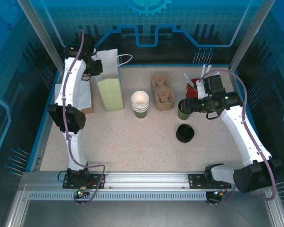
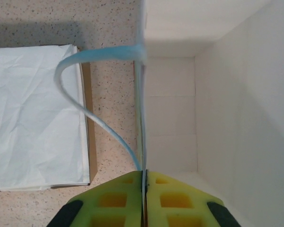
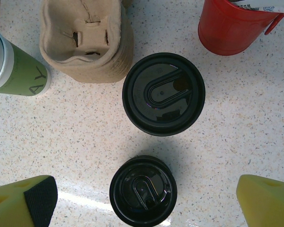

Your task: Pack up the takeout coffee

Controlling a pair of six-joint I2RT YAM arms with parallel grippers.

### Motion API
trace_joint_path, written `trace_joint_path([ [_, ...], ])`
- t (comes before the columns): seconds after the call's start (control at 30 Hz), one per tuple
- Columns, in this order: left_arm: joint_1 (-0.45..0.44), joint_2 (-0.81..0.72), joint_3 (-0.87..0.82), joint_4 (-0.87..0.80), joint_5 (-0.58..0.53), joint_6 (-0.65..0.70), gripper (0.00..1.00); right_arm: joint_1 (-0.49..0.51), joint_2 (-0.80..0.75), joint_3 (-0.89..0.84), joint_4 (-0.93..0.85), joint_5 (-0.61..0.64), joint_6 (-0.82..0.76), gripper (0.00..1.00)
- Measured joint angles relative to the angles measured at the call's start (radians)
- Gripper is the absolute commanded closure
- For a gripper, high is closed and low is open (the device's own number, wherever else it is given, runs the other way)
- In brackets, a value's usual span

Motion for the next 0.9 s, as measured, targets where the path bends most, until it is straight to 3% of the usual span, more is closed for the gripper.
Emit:
trace_joint_path([
  [0.2, -0.019, -0.159, -0.127, 0.005, 0.0, 0.0, 1.0, 0.0, 0.0, 0.022, -0.009, -0.003, -0.024, 0.01],
  [0.4, -0.03, -0.427, -0.394, 0.055, 0.002, -0.013, 1.0, 0.007, 0.033, 0.095, -0.019, -0.019, -0.084, 0.02],
  [0.67, -0.045, -0.713, -0.745, 0.138, 0.126, -0.114, 0.99, 0.117, 0.266, 0.319, -0.064, 0.038, -0.269, 0.07],
  [0.9, -0.056, -0.87, -0.935, 0.191, 0.236, -0.201, 0.98, 0.161, 0.498, 0.548, -0.115, 0.03, -0.442, 0.14],
])
